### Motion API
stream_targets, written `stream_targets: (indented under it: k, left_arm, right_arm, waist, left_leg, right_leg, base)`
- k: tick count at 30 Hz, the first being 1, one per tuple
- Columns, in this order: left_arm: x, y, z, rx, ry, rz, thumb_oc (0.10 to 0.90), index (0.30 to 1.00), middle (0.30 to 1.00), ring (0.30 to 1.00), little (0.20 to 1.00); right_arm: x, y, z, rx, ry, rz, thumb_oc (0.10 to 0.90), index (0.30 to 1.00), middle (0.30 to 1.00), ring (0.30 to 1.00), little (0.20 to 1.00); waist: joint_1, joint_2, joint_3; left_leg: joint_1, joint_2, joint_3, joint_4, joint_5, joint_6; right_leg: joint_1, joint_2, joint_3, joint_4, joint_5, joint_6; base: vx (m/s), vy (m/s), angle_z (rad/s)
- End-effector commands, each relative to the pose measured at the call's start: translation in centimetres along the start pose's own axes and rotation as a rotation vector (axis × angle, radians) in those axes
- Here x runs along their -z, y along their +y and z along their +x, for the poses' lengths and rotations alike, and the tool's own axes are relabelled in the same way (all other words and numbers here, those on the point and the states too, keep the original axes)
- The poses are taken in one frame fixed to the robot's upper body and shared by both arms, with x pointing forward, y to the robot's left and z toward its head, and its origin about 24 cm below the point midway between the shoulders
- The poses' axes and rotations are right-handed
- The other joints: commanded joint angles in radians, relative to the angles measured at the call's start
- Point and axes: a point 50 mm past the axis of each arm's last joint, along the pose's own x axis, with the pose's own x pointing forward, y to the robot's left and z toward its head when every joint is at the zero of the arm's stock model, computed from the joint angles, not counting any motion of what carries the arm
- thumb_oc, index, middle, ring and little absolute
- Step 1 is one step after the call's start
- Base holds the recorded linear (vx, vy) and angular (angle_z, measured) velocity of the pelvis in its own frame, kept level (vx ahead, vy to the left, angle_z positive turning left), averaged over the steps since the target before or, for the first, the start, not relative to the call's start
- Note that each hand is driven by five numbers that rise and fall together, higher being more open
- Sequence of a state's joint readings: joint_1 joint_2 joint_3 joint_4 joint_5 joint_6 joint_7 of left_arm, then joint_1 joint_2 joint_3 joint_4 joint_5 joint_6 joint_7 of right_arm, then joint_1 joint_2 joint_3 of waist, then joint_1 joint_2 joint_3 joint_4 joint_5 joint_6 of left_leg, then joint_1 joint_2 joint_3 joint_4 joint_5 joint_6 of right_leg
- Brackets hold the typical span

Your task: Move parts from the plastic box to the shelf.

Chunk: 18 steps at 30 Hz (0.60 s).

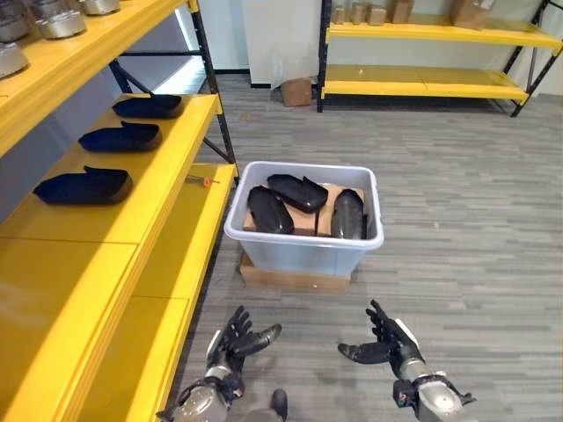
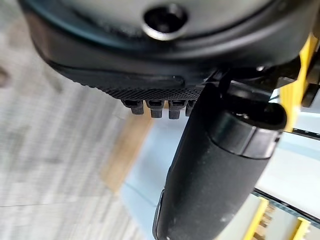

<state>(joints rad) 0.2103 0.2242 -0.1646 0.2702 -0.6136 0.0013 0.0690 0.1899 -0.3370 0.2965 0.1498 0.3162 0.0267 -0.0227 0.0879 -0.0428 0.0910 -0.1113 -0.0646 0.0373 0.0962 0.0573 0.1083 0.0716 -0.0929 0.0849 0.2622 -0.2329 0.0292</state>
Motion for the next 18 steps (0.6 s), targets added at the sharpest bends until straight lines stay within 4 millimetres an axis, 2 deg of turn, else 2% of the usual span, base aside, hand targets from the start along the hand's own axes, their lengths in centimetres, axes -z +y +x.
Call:
stream_targets:
  k: [1,2,3,4,5,6,7,9,10,13,18]
  left_arm:
    - [-3.4,0.0,-0.3,0.055,-0.163,0.082,0.900,1.000,1.000,1.000,1.000]
    - [-3.5,-0.1,-0.2,0.055,-0.169,0.081,0.900,1.000,1.000,1.000,1.000]
    - [-3.9,-0.1,-0.1,0.051,-0.184,0.083,0.900,1.000,1.000,1.000,1.000]
    - [-4.0,-0.1,-0.1,0.050,-0.190,0.082,0.900,1.000,1.000,1.000,1.000]
    - [-4.0,-0.2,0.0,0.064,-0.196,0.068,0.900,1.000,1.000,1.000,1.000]
    - [-4.1,-0.3,0.1,0.066,-0.202,0.060,0.900,1.000,1.000,1.000,1.000]
    - [-4.1,-0.2,0.0,0.063,-0.203,0.053,0.900,1.000,1.000,1.000,1.000]
    - [-3.6,-0.3,-0.1,0.070,-0.184,0.065,0.900,1.000,1.000,1.000,1.000]
    - [-3.6,-0.9,0.2,0.088,-0.185,0.054,0.900,1.000,1.000,1.000,1.000]
    - [-3.5,-1.2,0.2,0.101,-0.180,0.046,0.900,1.000,1.000,1.000,1.000]
    - [-3.7,-1.6,0.5,0.109,-0.184,0.051,0.900,1.000,1.000,1.000,1.000]
  right_arm:
    - [-4.9,0.7,0.6,-0.035,-0.250,0.005,0.900,1.000,1.000,1.000,1.000]
    - [-5.0,0.8,0.7,-0.039,-0.253,0.003,0.900,1.000,1.000,1.000,1.000]
    - [-5.2,1.1,0.8,-0.048,-0.261,-0.001,0.900,1.000,1.000,1.000,1.000]
    - [-5.2,1.4,0.8,-0.056,-0.262,0.003,0.900,1.000,1.000,1.000,1.000]
    - [-5.7,1.4,0.8,-0.067,-0.280,0.012,0.900,1.000,1.000,1.000,1.000]
    - [-6.0,1.4,0.9,-0.068,-0.289,0.002,0.900,1.000,1.000,1.000,1.000]
    - [-6.0,1.1,0.7,-0.065,-0.289,-0.009,0.900,1.000,1.000,1.000,1.000]
    - [-5.9,0.9,0.7,-0.067,-0.283,-0.015,0.900,1.000,1.000,1.000,1.000]
    - [-6.1,0.8,0.8,-0.059,-0.289,-0.002,0.900,1.000,1.000,1.000,1.000]
    - [-6.3,0.5,0.8,-0.048,-0.298,-0.003,0.900,1.000,1.000,1.000,1.000]
    - [-6.0,0.3,0.8,-0.037,-0.286,-0.002,0.900,1.000,1.000,1.000,1.000]
  waist:
    - [0.033,-0.022,-0.040]
    - [0.029,-0.006,-0.023]
    - [0.007,0.024,0.032]
    - [-0.016,0.053,0.066]
    - [-0.081,0.066,0.101]
    - [-0.105,0.075,0.102]
    - [-0.114,0.081,0.104]
    - [-0.109,0.057,0.092]
    - [-0.111,0.046,0.081]
    - [-0.110,0.045,0.052]
    - [-0.114,0.051,0.033]
  left_leg:
    - [-0.050,0.051,-0.060,0.144,-0.050,-0.139]
    - [-0.009,0.051,-0.062,0.120,-0.053,-0.131]
    - [0.070,0.054,-0.069,0.075,-0.053,-0.115]
    - [0.140,0.058,-0.072,0.027,-0.044,-0.105]
    - [0.214,0.042,-0.088,0.008,-0.052,-0.115]
    - [0.243,0.047,-0.098,0.009,-0.054,-0.122]
    - [0.258,0.057,-0.103,0.012,-0.066,-0.127]
    - [0.238,0.052,-0.087,0.068,-0.074,-0.138]
    - [0.230,0.066,-0.084,0.093,-0.081,-0.136]
    - [0.244,0.094,-0.083,0.072,-0.084,-0.134]
    - [0.250,0.118,-0.101,0.072,-0.055,-0.148]
  right_leg:
    - [0.032,-0.026,0.034,-0.064,0.421,0.009]
    - [0.001,-0.006,0.033,0.006,0.417,0.005]
    - [-0.074,0.040,-0.008,0.149,0.408,0.001]
    - [-0.165,0.061,-0.067,0.199,0.344,-0.010]
    - [-0.306,0.069,-0.107,-0.055,0.333,0.007]
    - [-0.350,0.059,-0.095,-0.139,0.347,0.013]
    - [-0.343,0.055,-0.104,-0.164,0.354,0.020]
    - [-0.306,0.036,-0.122,-0.171,0.395,0.028]
    - [-0.286,0.050,-0.102,-0.177,0.416,0.029]
    - [-0.266,0.062,-0.125,-0.176,0.405,0.024]
    - [-0.252,0.077,-0.131,-0.151,0.364,0.009]
  base:
    - [0.16,0.157,0.10]
    - [0.18,0.223,0.08]
    - [0.28,0.290,-0.01]
    - [0.66,0.246,-0.34]
    - [0.73,0.096,-0.09]
    - [0.68,-0.052,0.34]
    - [0.31,-0.120,0.71]
    - [0.25,-0.159,0.70]
    - [0.29,-0.180,0.35]
    - [0.25,-0.132,0.10]
    - [0.19,-0.085,-0.04]
